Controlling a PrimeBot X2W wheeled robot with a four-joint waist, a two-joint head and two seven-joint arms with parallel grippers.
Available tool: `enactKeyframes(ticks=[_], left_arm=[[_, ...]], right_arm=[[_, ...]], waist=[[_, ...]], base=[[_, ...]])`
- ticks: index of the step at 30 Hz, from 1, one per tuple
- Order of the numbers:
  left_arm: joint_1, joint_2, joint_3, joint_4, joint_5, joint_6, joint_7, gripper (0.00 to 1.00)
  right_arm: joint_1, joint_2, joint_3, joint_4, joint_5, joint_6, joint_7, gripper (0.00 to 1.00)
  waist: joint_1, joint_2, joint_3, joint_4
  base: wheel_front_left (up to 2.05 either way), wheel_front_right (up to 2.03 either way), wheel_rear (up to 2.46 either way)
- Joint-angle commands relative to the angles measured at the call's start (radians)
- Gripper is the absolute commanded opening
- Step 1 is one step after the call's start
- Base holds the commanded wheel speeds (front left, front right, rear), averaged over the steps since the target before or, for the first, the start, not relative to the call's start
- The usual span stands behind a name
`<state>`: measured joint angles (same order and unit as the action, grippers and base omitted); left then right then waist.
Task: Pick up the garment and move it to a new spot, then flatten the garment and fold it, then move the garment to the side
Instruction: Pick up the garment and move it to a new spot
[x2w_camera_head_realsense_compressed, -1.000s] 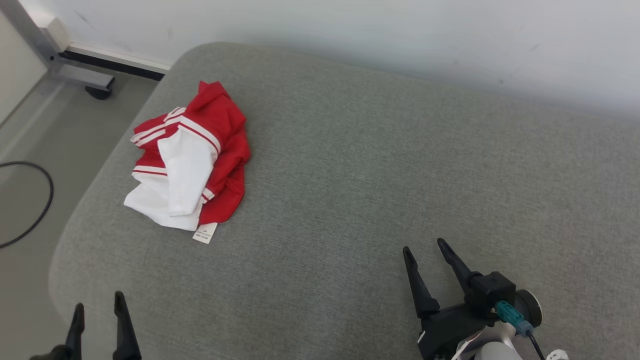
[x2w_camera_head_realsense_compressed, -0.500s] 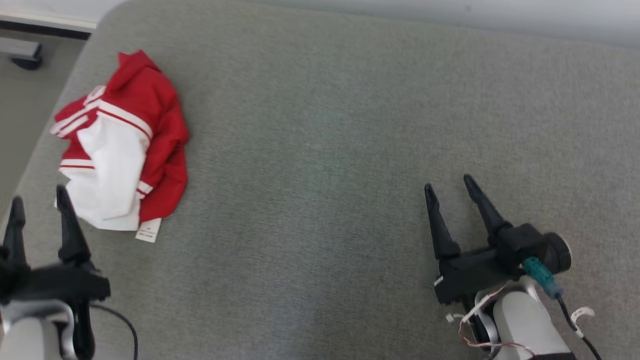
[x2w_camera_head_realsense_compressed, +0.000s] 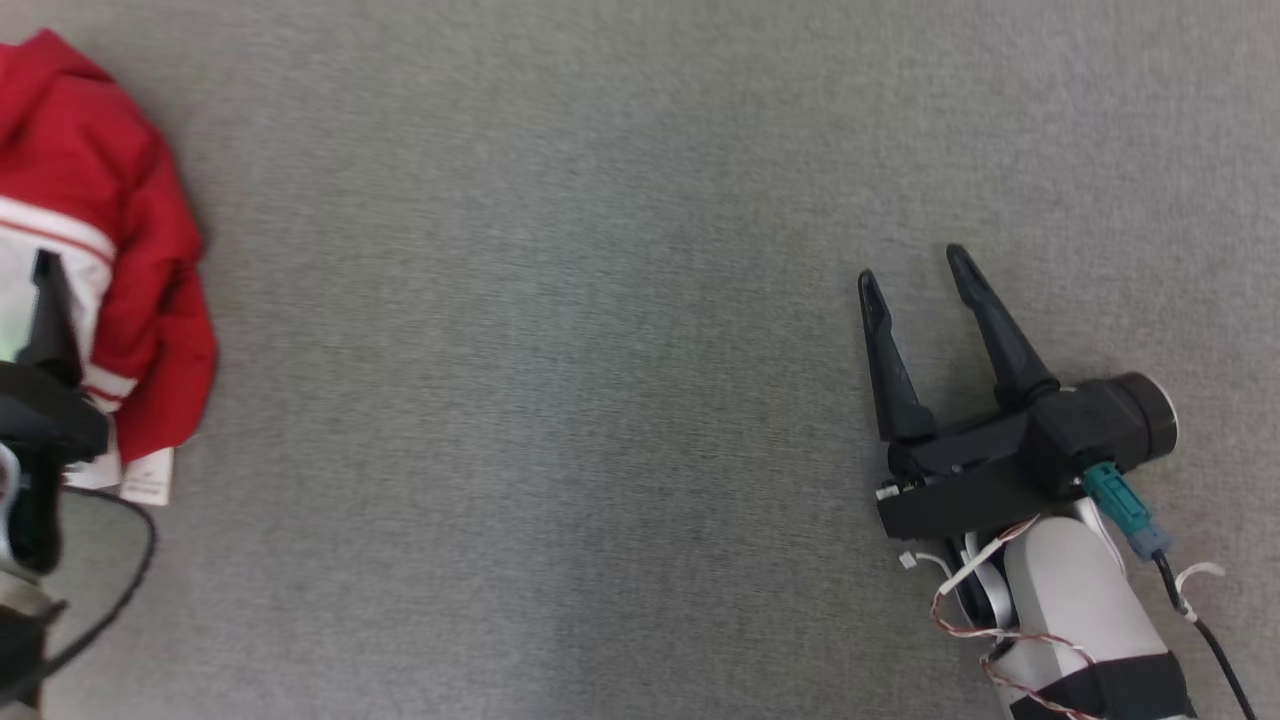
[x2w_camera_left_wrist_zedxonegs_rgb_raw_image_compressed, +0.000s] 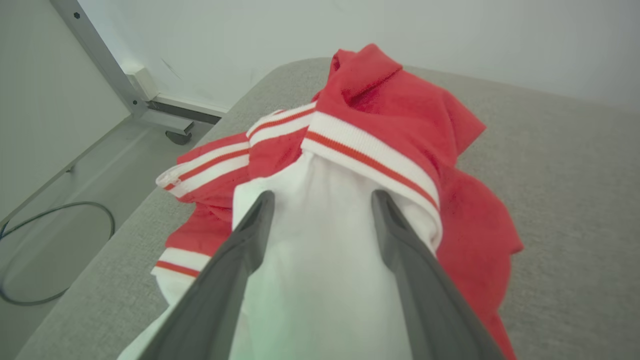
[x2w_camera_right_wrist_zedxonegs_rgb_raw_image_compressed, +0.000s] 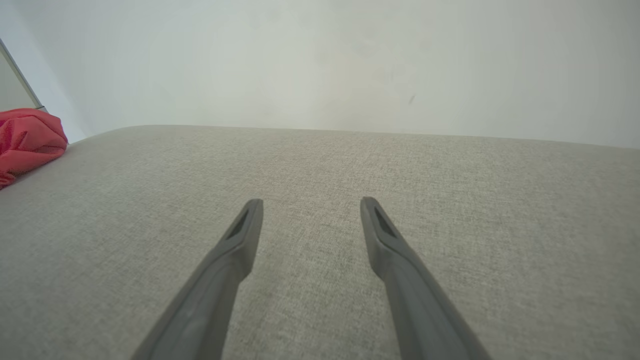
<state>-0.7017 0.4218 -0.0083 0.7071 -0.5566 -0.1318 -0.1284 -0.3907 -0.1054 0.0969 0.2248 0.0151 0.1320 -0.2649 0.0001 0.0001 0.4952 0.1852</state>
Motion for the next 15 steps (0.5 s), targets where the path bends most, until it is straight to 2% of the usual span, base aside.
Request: enactKeyframes(ticks=[1,3,6,7,8,11,15], left_arm=[[-0.031,0.020,-0.014,0.038,-0.027,0.003,0.026,1.00],[-0.057,0.048,-0.038,0.108,-0.038,0.003,0.062,1.00],[-0.095,0.057,-0.055,0.196,-0.072,0.003,0.091,1.00],[-0.099,0.053,-0.072,0.212,-0.076,0.003,0.097,0.87],[-0.105,0.052,-0.082,0.229,-0.083,0.002,0.090,0.00],[-0.124,0.053,-0.113,0.259,-0.087,0.001,0.048,0.00],[-0.172,0.064,-0.169,0.227,-0.077,-0.002,-0.048,0.00]], right_arm=[[0.001,-0.016,-0.007,0.018,-0.004,-0.002,0.002,1.00],[0.000,-0.019,-0.008,0.016,-0.002,-0.003,0.002,1.00],[0.007,-0.021,-0.018,0.014,0.001,-0.003,0.006,1.00],[0.013,-0.020,-0.021,0.014,0.000,-0.003,0.006,1.00],[0.018,-0.020,-0.026,0.014,-0.001,-0.003,0.006,1.00],[0.030,-0.015,-0.039,0.016,0.003,-0.003,0.007,1.00],[0.040,-0.003,-0.052,0.016,0.009,-0.003,0.007,1.00]], waist=[[-0.0001,-0.0001,0.059,-0.050],[-0.0001,-0.0001,0.071,-0.064],[-0.0001,-0.0001,0.076,-0.080],[-0.0001,-0.0001,0.076,-0.084],[-0.0001,-0.0001,0.076,-0.087],[-0.0001,-0.0001,0.067,-0.092],[-0.0001,-0.0001,0.046,-0.091]], base=[[0.00,0.00,0.00],[0.00,0.00,0.00],[0.00,0.00,0.00],[0.00,0.00,0.00],[0.00,0.00,0.00],[0.00,0.00,0.00],[0.00,0.00,0.00]])
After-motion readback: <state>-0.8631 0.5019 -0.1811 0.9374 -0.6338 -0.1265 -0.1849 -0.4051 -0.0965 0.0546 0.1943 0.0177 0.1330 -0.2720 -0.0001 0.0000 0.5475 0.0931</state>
